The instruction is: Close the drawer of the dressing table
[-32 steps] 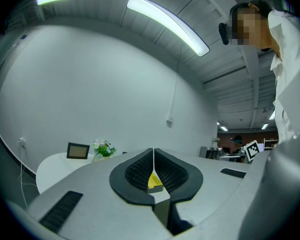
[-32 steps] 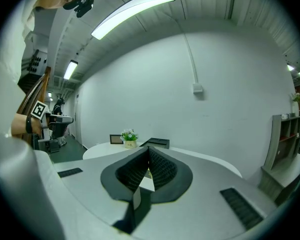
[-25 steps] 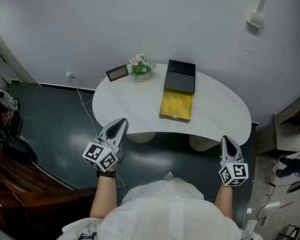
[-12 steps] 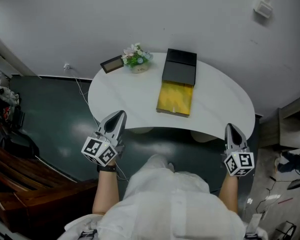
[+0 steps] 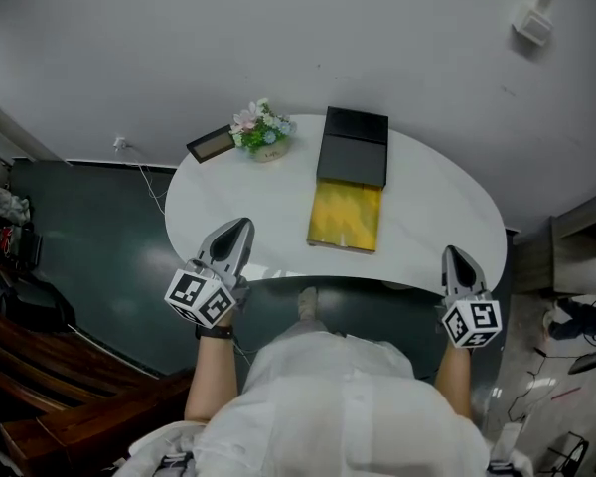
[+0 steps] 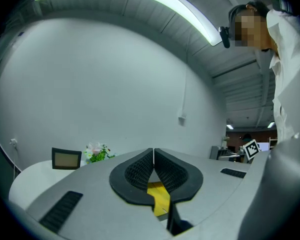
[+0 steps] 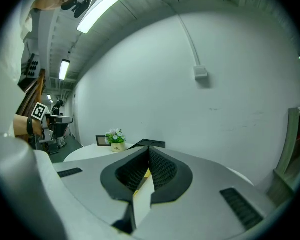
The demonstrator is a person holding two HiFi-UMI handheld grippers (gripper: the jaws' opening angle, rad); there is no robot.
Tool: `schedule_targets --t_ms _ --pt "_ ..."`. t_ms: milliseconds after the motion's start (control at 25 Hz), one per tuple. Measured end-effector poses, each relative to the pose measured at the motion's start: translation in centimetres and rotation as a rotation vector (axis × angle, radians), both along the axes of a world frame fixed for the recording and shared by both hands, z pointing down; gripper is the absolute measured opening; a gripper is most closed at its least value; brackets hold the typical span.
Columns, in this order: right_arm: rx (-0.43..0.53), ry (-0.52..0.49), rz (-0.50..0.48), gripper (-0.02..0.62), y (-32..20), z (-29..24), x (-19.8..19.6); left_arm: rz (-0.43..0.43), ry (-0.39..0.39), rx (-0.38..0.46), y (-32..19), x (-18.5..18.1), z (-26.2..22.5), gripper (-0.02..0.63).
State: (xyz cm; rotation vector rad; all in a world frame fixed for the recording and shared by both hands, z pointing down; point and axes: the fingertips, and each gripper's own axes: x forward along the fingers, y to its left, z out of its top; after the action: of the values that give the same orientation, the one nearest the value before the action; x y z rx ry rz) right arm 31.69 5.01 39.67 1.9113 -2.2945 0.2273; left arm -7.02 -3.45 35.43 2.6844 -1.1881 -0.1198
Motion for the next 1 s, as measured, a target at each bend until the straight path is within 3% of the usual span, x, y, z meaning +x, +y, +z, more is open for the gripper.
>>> schedule_targets --t_ms 600,1000 --pt "-0.036 -0.02 -0.073 0.009 -12.6 1.9 -3.7 0.152 -0.021 0.014 -13.3 1.3 0.8 0.018" --pt "-0.135 0.119 -0.356 0.009 -17.6 4.3 -9.3 0.347 -0.062 -0.002 -16.9 6.5 2.2 0.018"
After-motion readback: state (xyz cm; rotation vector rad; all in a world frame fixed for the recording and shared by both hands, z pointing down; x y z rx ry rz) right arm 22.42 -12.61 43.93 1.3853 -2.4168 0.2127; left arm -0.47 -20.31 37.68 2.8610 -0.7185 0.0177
